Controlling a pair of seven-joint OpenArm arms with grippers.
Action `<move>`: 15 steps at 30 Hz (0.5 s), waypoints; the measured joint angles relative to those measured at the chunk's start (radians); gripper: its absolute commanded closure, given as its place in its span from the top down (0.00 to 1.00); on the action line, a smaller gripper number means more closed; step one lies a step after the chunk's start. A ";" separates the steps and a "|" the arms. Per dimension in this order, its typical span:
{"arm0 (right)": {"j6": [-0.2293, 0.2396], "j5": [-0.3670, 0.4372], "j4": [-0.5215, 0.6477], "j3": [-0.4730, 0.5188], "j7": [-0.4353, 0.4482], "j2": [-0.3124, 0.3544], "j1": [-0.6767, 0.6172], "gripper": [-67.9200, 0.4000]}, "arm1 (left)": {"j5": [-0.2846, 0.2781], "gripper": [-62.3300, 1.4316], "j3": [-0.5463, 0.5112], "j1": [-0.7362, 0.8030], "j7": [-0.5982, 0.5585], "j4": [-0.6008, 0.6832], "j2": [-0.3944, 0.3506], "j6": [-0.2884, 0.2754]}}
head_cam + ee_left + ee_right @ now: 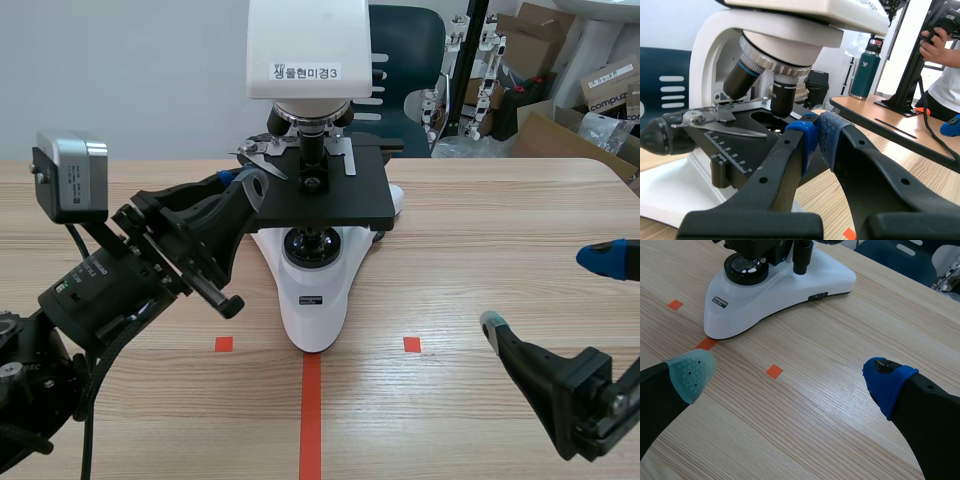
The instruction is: Point at the objective lens
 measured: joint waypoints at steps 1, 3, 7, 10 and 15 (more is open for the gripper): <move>0.000 0.000 0.000 0.000 0.000 0.000 0.000 0.98 | 0.000 0.09 0.000 0.000 0.000 -0.007 0.000 0.000; 0.000 0.000 0.000 0.000 0.000 0.000 0.000 0.98 | 0.013 0.09 0.002 0.000 -0.027 -0.022 0.000 0.000; 0.000 0.000 0.000 0.000 0.000 0.000 0.000 0.98 | 0.076 0.09 0.027 0.000 -0.044 -0.028 0.000 0.004; 0.000 0.000 0.000 0.000 0.000 0.000 0.000 0.98 | 0.080 0.09 0.041 0.000 -0.042 -0.028 0.000 0.005; 0.000 0.000 0.000 0.000 0.000 0.000 0.000 0.98 | 0.092 0.09 0.040 0.000 -0.044 -0.028 0.000 0.039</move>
